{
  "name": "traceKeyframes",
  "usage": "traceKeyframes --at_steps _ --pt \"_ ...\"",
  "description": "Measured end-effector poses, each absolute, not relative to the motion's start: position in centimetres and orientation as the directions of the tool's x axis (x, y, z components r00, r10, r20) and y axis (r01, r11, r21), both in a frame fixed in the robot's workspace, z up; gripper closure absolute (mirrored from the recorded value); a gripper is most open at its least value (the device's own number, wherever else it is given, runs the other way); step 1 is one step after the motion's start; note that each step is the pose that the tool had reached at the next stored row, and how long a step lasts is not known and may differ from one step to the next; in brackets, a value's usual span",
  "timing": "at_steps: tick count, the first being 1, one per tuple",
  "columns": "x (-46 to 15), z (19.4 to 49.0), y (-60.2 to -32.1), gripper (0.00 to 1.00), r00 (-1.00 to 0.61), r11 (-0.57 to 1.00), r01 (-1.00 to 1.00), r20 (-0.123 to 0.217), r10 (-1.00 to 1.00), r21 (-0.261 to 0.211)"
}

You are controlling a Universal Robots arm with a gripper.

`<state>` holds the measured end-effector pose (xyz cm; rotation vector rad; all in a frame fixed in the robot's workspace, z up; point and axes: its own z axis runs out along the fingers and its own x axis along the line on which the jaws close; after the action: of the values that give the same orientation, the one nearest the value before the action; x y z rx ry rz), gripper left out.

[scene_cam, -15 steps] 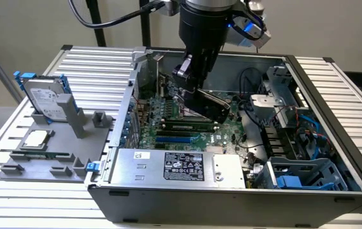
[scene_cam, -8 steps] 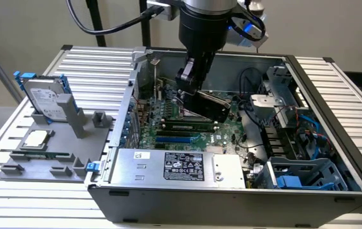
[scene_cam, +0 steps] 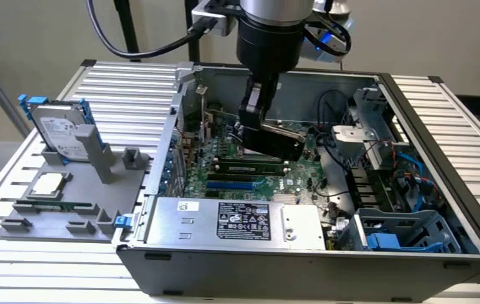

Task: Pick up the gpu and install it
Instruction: 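Insert the gpu into the slot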

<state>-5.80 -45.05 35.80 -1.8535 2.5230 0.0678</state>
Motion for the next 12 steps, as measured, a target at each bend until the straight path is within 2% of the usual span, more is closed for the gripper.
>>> traceKeyframes --at_steps 12 --pt "-5.9 34.4 -45.1 1.00 -0.108 0.107 -0.994 -0.034 -0.994 0.029"
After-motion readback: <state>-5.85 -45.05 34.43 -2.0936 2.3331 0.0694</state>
